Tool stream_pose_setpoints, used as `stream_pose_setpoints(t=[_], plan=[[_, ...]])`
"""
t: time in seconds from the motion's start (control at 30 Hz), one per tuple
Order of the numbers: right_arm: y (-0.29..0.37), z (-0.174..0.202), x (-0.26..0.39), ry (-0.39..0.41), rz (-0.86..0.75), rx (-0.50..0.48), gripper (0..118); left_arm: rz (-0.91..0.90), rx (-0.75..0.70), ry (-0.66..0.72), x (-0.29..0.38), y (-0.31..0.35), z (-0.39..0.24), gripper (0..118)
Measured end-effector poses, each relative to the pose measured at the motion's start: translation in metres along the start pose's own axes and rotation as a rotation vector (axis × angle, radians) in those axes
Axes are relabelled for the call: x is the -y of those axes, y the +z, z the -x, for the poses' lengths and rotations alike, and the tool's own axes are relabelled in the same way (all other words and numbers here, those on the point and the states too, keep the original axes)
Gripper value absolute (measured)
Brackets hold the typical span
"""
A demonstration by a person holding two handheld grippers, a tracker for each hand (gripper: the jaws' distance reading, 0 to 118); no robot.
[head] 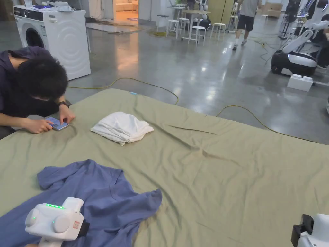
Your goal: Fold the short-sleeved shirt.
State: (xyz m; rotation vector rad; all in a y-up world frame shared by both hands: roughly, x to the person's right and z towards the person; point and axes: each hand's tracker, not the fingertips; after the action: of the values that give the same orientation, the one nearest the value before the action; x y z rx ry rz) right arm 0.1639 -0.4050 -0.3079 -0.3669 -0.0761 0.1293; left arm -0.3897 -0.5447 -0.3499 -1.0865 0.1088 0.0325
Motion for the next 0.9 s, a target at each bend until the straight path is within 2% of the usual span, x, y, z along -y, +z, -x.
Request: stream_pose_setpoints(t=[0.07,0.1,0.2,0.27,0.5,0.6,0.73,0.9], plan=[[0.0,0.0,0.001,-0.021,0.006,-0.002,0,0.008,0.004,0.009,-0.002,0.001,0.0,7],[0.0,0.0,0.001,-0.028,0.008,-0.004,0,0.012,-0.001,0.015,-0.003,0.0,0.002,6],[0.001,0.0,0.002,-0.036,0.012,-0.005,0,0.013,0.08,0.161,-0.004,0.001,0.018,4],[0.003,-0.002,0.001,-0.035,0.006,-0.002,0,-0.066,0.112,0.226,-0.007,0.018,0.022,3],[0.013,-0.014,-0.004,-0.063,-0.044,0.021,0,-0.267,0.174,0.299,-0.036,0.087,0.028,3],[0.018,-0.02,-0.007,-0.079,-0.061,0.025,0,-0.343,0.165,0.219,-0.044,0.133,0.006,3],[0.027,-0.029,-0.013,-0.093,-0.086,0.031,0,-0.516,0.307,0.211,-0.065,0.186,-0.018,3],[0.041,-0.042,-0.02,-0.101,-0.125,0.044,0,-0.646,0.387,0.045,-0.105,0.251,-0.076,3]])
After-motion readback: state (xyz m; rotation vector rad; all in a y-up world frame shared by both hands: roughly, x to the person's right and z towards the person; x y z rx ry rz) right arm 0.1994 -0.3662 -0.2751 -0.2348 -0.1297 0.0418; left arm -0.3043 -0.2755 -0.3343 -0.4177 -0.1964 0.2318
